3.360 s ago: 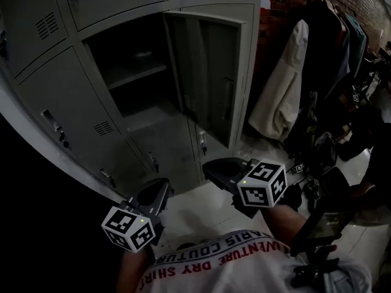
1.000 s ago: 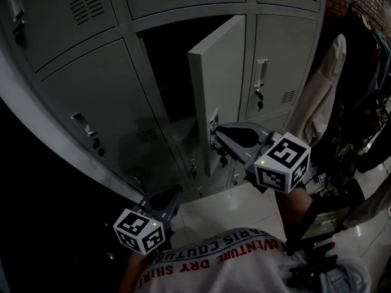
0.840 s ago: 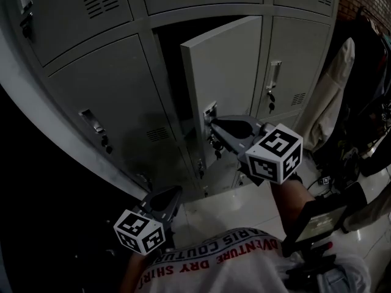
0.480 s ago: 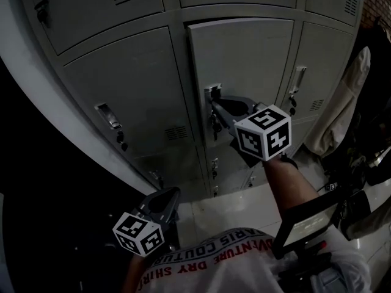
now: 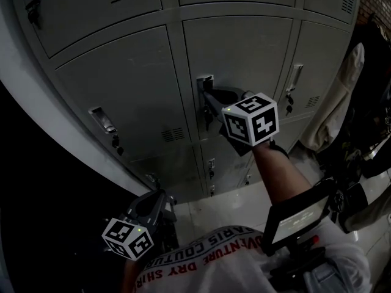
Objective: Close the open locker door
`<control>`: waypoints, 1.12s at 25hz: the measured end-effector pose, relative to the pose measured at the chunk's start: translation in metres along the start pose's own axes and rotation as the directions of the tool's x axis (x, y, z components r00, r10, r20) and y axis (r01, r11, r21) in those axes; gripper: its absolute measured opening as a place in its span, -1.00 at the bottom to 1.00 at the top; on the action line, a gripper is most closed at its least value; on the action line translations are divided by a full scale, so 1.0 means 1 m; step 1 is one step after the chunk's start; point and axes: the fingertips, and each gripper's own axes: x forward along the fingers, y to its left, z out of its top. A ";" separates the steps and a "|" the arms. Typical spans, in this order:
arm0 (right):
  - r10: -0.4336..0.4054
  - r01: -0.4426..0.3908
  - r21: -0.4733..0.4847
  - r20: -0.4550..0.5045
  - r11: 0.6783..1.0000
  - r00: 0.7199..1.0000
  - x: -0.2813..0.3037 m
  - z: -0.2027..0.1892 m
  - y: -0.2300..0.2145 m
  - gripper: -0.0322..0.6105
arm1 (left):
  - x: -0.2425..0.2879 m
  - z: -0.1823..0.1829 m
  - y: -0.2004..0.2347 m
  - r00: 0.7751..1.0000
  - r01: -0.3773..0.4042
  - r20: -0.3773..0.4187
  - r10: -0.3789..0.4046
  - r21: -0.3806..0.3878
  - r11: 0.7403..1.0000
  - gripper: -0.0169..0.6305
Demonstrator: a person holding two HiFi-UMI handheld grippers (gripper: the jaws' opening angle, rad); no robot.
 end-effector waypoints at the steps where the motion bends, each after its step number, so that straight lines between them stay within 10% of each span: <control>1: -0.001 0.001 -0.002 -0.004 1.000 1.000 0.000 0.000 0.000 -0.91 | 0.001 0.000 0.000 1.000 0.004 0.001 -0.004 0.000 1.000 -0.93; 14: 0.048 -0.053 -0.100 -0.057 0.994 0.997 -0.062 -0.026 0.045 -0.91 | 0.002 -0.018 -0.048 0.999 0.036 0.008 -0.036 0.002 0.999 -0.93; 28: 0.305 -0.278 0.149 -0.198 0.949 0.932 -0.387 -0.187 0.167 -0.91 | -0.029 -0.095 -0.319 0.987 0.161 -0.018 -0.160 0.071 0.984 -0.93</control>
